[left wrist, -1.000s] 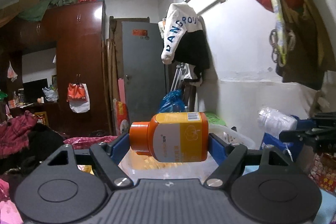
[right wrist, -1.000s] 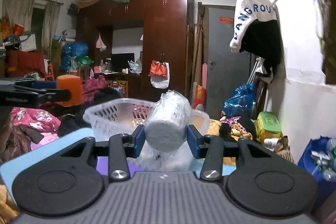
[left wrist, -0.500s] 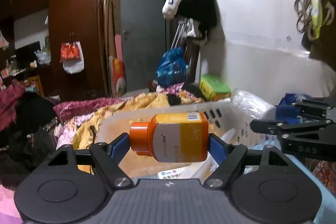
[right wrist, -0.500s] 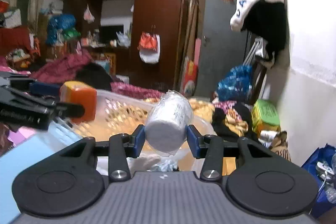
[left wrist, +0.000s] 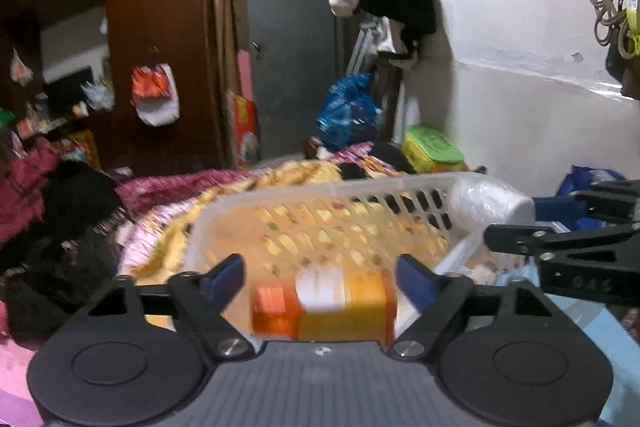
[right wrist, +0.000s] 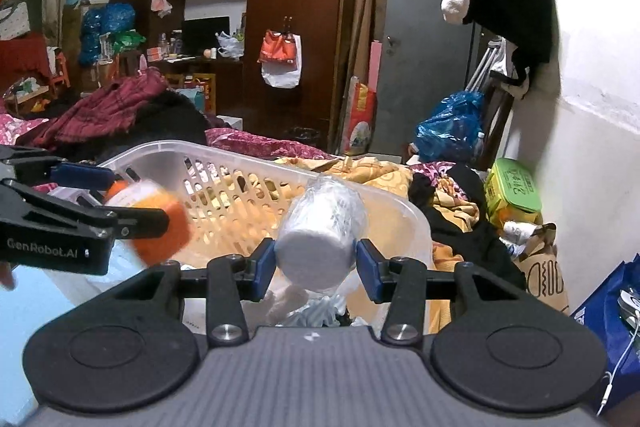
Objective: Organize objects
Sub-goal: 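Open the right gripper to drop the roll while the left gripper releases the bottle, then grasp the purple tissue pack with the left gripper while the right gripper grips it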
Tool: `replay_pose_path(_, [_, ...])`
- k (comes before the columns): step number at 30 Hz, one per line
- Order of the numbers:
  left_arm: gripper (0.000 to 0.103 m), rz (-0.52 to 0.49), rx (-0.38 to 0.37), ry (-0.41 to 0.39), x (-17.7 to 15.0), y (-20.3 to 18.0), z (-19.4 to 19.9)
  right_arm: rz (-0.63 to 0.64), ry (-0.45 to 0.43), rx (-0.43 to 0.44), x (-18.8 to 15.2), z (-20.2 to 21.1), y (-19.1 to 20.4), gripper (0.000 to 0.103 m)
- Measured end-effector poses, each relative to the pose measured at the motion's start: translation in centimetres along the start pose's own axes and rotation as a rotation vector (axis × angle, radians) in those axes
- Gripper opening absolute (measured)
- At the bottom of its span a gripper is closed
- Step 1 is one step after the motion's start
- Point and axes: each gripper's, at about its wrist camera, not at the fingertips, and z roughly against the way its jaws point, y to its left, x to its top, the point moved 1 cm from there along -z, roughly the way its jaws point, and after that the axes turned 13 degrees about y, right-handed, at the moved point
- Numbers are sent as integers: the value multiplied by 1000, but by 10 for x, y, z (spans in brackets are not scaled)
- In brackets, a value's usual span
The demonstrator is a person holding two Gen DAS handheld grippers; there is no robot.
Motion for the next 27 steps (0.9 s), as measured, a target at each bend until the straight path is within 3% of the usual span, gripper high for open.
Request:
replay_pose_path(1, [100, 2, -6, -12, 0, 1, 4, -5, -12, -6, 0, 4, -1, 66])
replay_pose_path(3, [100, 7, -41, -41, -3, 4, 17, -11, -41, -8, -2, 15, -4, 88])
replay_pose_path(6, [100, -8, -42, -108, -22, 8, 47, -35, -136, 11, -15, 43, -14, 103])
replay_pose_path(10, [101, -9, -44, -131, -74, 13, 80, -56, -187, 51, -66, 77, -25, 103])
replay_pose_path(15, [101, -5, -92, -185, -144, 5, 108, -104, -161, 94, -139, 92, -34, 103])
replay_pose_path(18, [101, -19, -147, -210, -165, -11, 117, -157, -140, 209, -168, 90, -43, 103])
replay_pose_path(21, [101, -91, -181, -197, -170, -35, 115, -156, -127, 331, -176, 82, -46, 103])
replay_pose_path(27, [101, -215, -170, -173, -173, -72, 99, -96, -105, 371, -164, 63, -36, 101])
